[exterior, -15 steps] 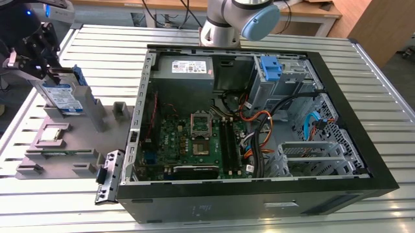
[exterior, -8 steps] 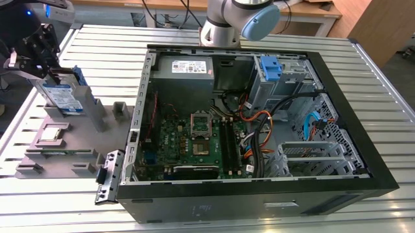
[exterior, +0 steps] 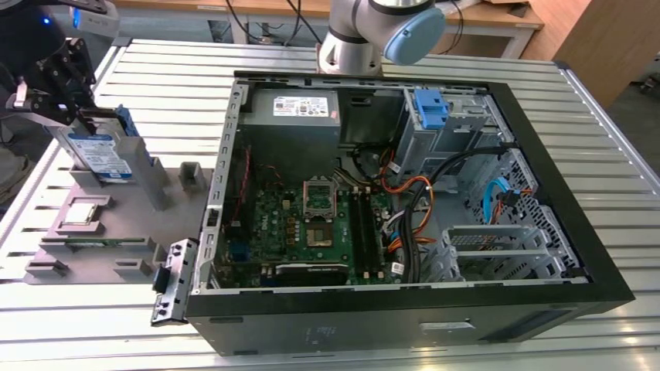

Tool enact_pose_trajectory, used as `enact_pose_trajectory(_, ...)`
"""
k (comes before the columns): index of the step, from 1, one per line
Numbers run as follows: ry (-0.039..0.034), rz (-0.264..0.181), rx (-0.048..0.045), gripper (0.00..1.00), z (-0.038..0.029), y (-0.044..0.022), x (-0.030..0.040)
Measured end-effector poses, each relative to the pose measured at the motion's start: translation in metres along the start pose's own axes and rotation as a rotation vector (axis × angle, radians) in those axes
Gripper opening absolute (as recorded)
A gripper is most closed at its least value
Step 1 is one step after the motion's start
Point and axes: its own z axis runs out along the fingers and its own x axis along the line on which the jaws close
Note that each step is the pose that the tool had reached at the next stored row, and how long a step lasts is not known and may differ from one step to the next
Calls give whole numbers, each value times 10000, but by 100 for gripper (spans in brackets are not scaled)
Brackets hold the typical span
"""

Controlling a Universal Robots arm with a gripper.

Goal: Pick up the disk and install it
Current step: 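Pick up the disk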

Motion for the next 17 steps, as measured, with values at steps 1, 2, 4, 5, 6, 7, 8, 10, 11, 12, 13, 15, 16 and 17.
enact_pose_trajectory(1, 0, 0, 1, 35, 1, 0, 0)
enact_pose_trajectory(2, 0, 0, 0, 35, 0, 0, 0)
enact_pose_trajectory(4, -1, -1, 3, 35, -1, 0, 0)
enact_pose_trajectory(5, -3, -1, 4, 35, -6, -1, 0)
enact_pose_trajectory(6, -4, 0, 6, 35, -15, -1, -1)
enact_pose_trajectory(7, -2, 0, 3, 35, -28, -2, -2)
enact_pose_trajectory(8, 0, 0, 1, 35, -42, -2, -2)
enact_pose_trajectory(10, 0, 0, 1, 35, -67, -2, -4)
enact_pose_trajectory(11, 0, 0, 1, 35, -79, -3, -5)
enact_pose_trajectory(12, 0, 0, 0, 35, -91, -3, -6)
enact_pose_trajectory(13, -1, -1, 1, 35, -101, -3, -6)
enact_pose_trajectory(15, -1, 0, 2, 35, -122, -4, -8)
enact_pose_trajectory(16, 0, 0, 1, 35, -135, -4, -8)
enact_pose_trajectory(17, -1, -1, 1, 35, -148, -5, -9)
